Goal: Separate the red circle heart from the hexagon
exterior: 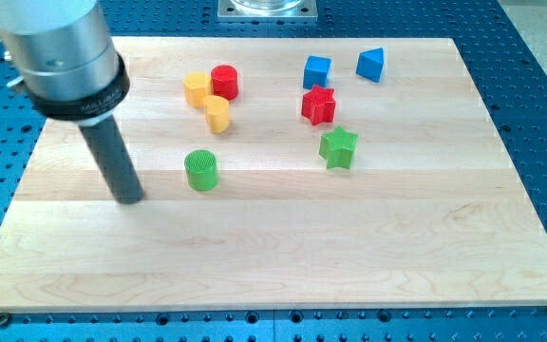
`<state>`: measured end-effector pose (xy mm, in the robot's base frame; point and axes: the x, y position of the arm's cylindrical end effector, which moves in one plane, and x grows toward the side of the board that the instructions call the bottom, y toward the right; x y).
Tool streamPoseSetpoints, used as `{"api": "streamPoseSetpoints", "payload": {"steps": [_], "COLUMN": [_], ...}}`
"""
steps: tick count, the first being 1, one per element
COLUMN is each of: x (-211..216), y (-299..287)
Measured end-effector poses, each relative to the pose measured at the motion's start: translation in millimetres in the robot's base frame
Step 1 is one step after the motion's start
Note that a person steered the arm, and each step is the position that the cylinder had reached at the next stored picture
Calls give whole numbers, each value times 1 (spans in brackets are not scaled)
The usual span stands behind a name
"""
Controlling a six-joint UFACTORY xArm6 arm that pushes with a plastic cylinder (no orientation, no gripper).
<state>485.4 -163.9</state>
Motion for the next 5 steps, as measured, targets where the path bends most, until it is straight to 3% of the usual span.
{"api": "streamPoseSetpoints", "payload": {"steps": [1,2,3,4,5], "x": [-5,-22,-3,4,-43], "y": [15,87,128,55,-42]}}
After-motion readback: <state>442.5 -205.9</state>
